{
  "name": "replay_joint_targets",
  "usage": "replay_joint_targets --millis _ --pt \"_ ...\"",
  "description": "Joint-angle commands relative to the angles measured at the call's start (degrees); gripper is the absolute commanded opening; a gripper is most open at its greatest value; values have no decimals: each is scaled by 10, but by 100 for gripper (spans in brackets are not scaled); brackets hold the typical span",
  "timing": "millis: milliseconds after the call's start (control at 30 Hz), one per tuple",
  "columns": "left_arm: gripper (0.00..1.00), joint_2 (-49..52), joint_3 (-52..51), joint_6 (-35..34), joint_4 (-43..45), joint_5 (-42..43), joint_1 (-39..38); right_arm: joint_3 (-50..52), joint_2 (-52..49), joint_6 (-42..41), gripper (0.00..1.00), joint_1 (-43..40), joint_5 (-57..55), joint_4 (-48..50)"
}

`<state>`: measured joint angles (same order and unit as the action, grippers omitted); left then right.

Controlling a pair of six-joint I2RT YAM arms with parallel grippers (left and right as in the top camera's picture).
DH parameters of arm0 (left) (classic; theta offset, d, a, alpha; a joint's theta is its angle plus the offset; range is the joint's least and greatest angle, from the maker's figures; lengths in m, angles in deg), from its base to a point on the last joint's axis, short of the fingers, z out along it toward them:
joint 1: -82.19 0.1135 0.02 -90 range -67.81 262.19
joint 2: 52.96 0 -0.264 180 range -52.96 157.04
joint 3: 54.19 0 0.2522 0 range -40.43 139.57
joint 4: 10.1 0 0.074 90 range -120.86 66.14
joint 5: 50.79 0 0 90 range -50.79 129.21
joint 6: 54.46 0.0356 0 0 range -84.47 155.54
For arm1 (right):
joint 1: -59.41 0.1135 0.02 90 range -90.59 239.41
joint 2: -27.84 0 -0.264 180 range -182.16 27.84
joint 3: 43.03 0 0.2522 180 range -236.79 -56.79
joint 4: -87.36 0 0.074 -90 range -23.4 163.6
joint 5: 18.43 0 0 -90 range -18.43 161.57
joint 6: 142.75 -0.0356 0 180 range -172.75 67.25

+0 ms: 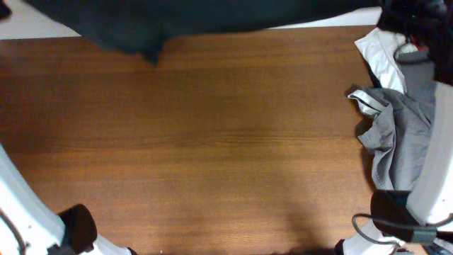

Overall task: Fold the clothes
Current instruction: 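Lift the t-shirt with both grippers and shake it out, then lay the t-shirt flat on the table with both grippers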

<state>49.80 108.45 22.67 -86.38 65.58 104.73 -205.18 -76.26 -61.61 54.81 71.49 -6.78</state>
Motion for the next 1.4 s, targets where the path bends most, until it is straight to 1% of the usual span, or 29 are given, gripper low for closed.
replay_joint_targets --millis 0,33,100,167,267,400,500,567,633,700,767,867,1033,1200,1367 --pt "0 34 -27 46 -107 6 -24 22 -29 -4 4 2 -12 -68" --pt "0 42 -43 70 -144 6 -36 37 -36 -4 4 2 -12 -97" --pt "0 56 -74 110 -191 3 -56 62 -48 -4 4 2 -15 -127" --pt "0 73 -118 126 -228 -6 -76 101 -60 -3 4 2 -18 -151" --pt "0 93 -196 150 -260 -13 -96 190 -69 12 4 2 -19 -164" --pt "0 103 -314 182 -282 -24 -104 329 -69 15 4 1 -19 -149" --pt "0 103 -386 179 -294 -89 -103 416 -69 15 4 0 -19 -132" --pt "0 103 -428 167 -297 -106 -100 461 -69 14 4 0 -19 -119" --pt "0 103 -466 158 -297 -131 -93 498 -69 15 4 0 -19 -108" --pt "0 99 -494 132 -292 -171 -85 520 -68 15 4 0 -19 -100" --pt "0 91 -520 111 -279 -192 -73 538 -67 14 4 0 -19 -96" --pt "1 58 -578 100 -239 -193 -45 569 -53 9 4 0 -19 -85" --pt "0 -4 -659 87 -195 -183 -9 609 -16 -7 4 0 -19 -73" --pt "0 -82 -731 74 -165 -182 21 668 51 -11 4 -2 -19 -59" --pt "0 -153 -753 55 -159 -183 43 729 131 -17 4 -25 -19 -50"
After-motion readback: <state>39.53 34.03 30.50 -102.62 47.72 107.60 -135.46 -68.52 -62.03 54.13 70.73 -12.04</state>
